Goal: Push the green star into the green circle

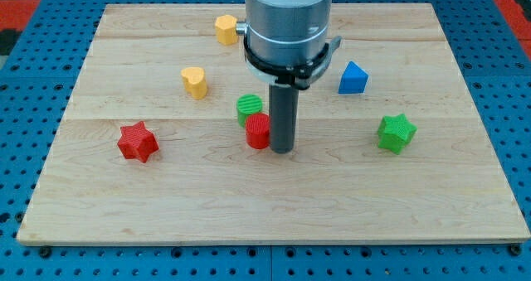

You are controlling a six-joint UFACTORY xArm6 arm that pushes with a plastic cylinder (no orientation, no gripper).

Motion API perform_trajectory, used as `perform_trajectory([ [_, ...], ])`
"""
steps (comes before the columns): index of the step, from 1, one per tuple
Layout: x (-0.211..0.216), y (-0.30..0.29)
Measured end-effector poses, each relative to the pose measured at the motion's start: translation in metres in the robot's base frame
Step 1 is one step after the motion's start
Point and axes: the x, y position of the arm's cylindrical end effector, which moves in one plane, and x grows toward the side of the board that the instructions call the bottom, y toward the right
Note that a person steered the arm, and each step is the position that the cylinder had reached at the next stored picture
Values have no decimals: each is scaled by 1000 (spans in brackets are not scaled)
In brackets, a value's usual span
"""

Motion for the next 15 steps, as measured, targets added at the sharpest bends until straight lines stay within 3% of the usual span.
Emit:
perform_trajectory([
  [1, 63, 77],
  [2, 53, 200],
  [3, -1, 233],
  [4, -19, 206],
  [5, -55, 118],
  [7, -79, 119],
  [8, -106, 88],
  [9, -91, 13],
  [10, -87, -1],
  [11, -104, 23],
  [15, -161, -61],
])
